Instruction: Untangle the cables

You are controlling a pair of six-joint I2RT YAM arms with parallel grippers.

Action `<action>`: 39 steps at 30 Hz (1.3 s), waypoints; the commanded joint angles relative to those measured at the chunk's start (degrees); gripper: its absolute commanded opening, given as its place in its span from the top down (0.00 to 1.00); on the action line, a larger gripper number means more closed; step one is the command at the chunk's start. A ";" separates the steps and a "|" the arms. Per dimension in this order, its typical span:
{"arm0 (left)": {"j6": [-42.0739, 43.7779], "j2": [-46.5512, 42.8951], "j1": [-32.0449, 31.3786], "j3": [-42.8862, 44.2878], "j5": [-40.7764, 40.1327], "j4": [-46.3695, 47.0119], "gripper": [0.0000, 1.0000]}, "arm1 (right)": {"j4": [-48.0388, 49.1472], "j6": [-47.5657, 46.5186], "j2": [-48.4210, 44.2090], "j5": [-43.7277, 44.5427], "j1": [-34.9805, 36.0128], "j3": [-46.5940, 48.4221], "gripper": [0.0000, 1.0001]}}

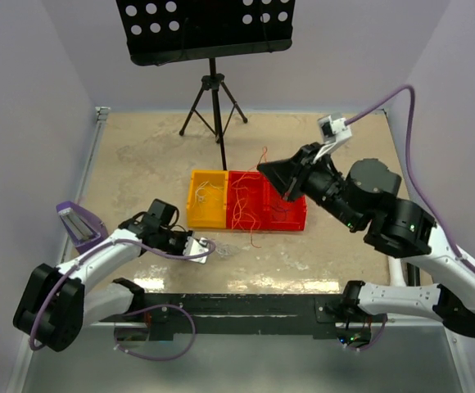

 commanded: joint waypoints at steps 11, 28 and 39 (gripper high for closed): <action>2.55 -9.46 -0.16 11.40 6.04 -16.83 1.00 | 2.13 -9.59 13.49 7.79 -8.67 4.28 1.00; 0.80 -12.81 -0.16 19.32 9.03 -24.84 1.00 | 10.57 -13.98 23.25 4.61 -15.46 -6.89 1.00; -0.52 -12.63 -0.16 21.08 8.95 -24.84 1.00 | 9.70 -10.65 32.82 5.49 -15.46 -13.04 1.00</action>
